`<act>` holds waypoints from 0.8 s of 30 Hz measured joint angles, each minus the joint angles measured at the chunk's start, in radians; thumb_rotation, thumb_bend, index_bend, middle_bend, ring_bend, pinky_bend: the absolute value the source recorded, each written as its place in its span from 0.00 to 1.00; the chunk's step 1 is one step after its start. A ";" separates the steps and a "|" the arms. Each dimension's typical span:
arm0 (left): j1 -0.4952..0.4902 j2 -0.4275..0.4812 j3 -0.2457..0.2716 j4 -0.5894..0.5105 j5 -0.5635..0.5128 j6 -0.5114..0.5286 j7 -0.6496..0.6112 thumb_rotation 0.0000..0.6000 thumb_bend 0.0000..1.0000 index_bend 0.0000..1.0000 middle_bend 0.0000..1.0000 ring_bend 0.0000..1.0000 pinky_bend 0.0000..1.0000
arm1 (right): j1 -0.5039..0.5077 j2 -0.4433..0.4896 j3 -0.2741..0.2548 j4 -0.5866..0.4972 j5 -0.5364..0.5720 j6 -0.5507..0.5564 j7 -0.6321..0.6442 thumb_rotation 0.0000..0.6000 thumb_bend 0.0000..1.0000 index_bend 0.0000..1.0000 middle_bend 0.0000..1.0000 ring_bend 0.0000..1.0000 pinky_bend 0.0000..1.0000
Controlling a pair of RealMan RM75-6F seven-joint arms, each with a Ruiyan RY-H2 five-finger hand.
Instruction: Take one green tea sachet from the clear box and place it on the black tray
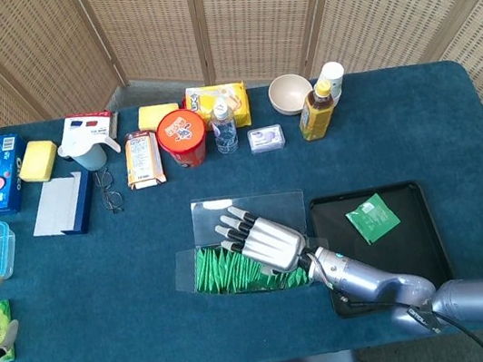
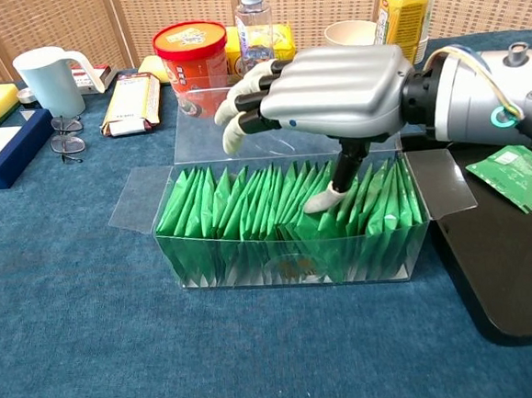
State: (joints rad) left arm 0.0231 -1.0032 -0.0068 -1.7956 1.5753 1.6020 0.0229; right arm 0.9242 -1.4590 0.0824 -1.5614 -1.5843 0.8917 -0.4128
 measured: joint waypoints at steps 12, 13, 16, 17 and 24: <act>0.003 0.002 0.001 -0.002 0.002 0.005 0.001 1.00 0.30 0.19 0.18 0.13 0.25 | -0.003 -0.003 -0.004 0.018 0.008 -0.003 -0.031 0.83 0.24 0.22 0.12 0.05 0.03; 0.003 0.001 0.001 -0.002 0.002 0.004 0.001 1.00 0.30 0.19 0.18 0.13 0.25 | -0.005 0.004 -0.009 0.015 0.007 -0.003 -0.034 0.83 0.24 0.22 0.12 0.05 0.03; 0.000 0.001 0.000 -0.003 0.003 0.002 0.002 1.00 0.30 0.19 0.18 0.13 0.25 | -0.011 0.023 -0.017 -0.001 0.003 -0.002 -0.038 0.83 0.24 0.22 0.12 0.05 0.03; -0.001 0.001 -0.001 -0.004 0.004 0.002 0.003 1.00 0.30 0.19 0.18 0.13 0.25 | -0.013 0.027 -0.019 -0.007 0.002 -0.001 -0.037 0.83 0.24 0.23 0.12 0.05 0.03; 0.000 0.001 0.000 -0.009 0.009 0.005 0.009 1.00 0.30 0.19 0.18 0.13 0.25 | -0.020 0.011 -0.016 -0.010 -0.009 0.026 -0.006 0.83 0.24 0.25 0.14 0.05 0.03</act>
State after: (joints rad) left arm 0.0230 -1.0024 -0.0066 -1.8041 1.5845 1.6066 0.0315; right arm 0.9043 -1.4477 0.0669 -1.5714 -1.5932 0.9173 -0.4191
